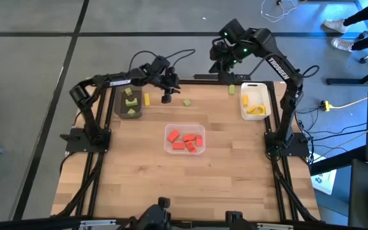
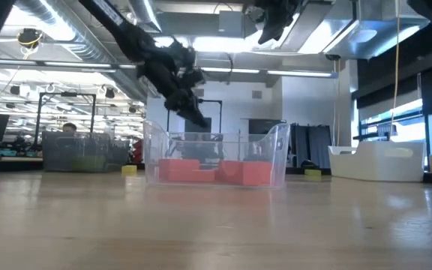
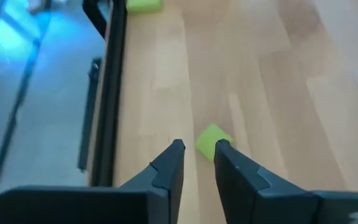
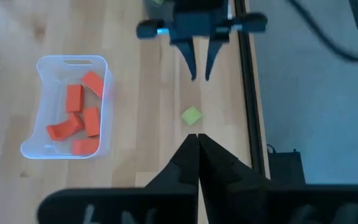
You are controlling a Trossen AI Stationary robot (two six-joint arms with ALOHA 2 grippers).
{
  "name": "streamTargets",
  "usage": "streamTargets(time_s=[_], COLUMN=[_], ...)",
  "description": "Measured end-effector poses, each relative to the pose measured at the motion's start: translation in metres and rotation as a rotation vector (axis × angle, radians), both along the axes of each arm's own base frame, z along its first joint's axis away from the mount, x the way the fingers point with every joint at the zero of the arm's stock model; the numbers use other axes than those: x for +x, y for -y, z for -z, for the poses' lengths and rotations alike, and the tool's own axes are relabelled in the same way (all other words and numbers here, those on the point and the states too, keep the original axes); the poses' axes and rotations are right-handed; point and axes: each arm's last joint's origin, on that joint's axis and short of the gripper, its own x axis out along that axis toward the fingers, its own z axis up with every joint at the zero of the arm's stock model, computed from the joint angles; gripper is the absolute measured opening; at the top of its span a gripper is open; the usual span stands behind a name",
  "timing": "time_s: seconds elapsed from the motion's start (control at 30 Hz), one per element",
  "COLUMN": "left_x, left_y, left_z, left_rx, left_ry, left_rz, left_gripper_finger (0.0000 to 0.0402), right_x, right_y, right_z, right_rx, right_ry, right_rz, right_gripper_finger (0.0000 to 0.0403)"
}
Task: Sort & place blocks by color
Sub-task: Put the green block into the black bin
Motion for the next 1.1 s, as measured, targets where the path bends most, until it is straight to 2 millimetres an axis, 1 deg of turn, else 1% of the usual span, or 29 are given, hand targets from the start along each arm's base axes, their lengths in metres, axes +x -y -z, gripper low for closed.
streamTargets(time_s=[0.07, 0.13, 0.27, 0.33, 0.4, 0.53, 0.67, 0.9, 1.0, 1.1], left_x=[0.006, 0.013, 0.030, 0.040, 0.051, 0.071, 0.083, 0.093, 0.092, 0.090], left_y=[-0.005, -0.010, -0.018, -0.020, -0.021, -0.019, -0.017, -0.024, -0.027, -0.031], left_z=[0.011, 0.017, 0.031, 0.032, 0.029, 0.030, 0.035, 0.049, 0.056, 0.056], left_rx=[-0.023, -0.034, -0.131, -0.182, -0.209, -0.236, -0.274, -0.298, -0.320, -0.338], left_ry=[-0.011, -0.003, 0.000, -0.002, -0.018, -0.110, -0.213, -0.346, -0.400, -0.391], left_rz=[-0.005, 0.009, 0.029, 0.038, 0.050, 0.101, 0.116, 0.007, -0.016, -0.015], left_gripper_finger=[0.0067, 0.0054, 0.0027, 0.0012, 0.0003, 0.0002, 0.0001, 0.0000, 0.0000, 0.0000], right_x=[0.000, 0.000, 0.000, 0.000, 0.000, 0.000, 0.000, 0.000, 0.000, 0.000], right_y=[0.000, 0.000, 0.000, 0.000, 0.000, 0.000, 0.000, 0.000, 0.000, 0.000], right_z=[0.000, 0.000, 0.000, 0.000, 0.000, 0.000, 0.000, 0.000, 0.000, 0.000], right_rx=[0.013, 0.027, 0.028, 0.028, 0.028, 0.028, 0.028, 0.028, 0.027, 0.027], right_ry=[0.000, 0.000, 0.000, 0.000, 0.000, 0.000, 0.000, 0.000, 0.000, 0.000], right_rz=[0.017, 0.035, 0.037, 0.037, 0.037, 0.037, 0.038, 0.038, 0.038, 0.038], right_gripper_finger=[0.0000, 0.0000, 0.0000, 0.0000, 0.0000, 0.0000, 0.0000, 0.0000, 0.0000, 0.0000])
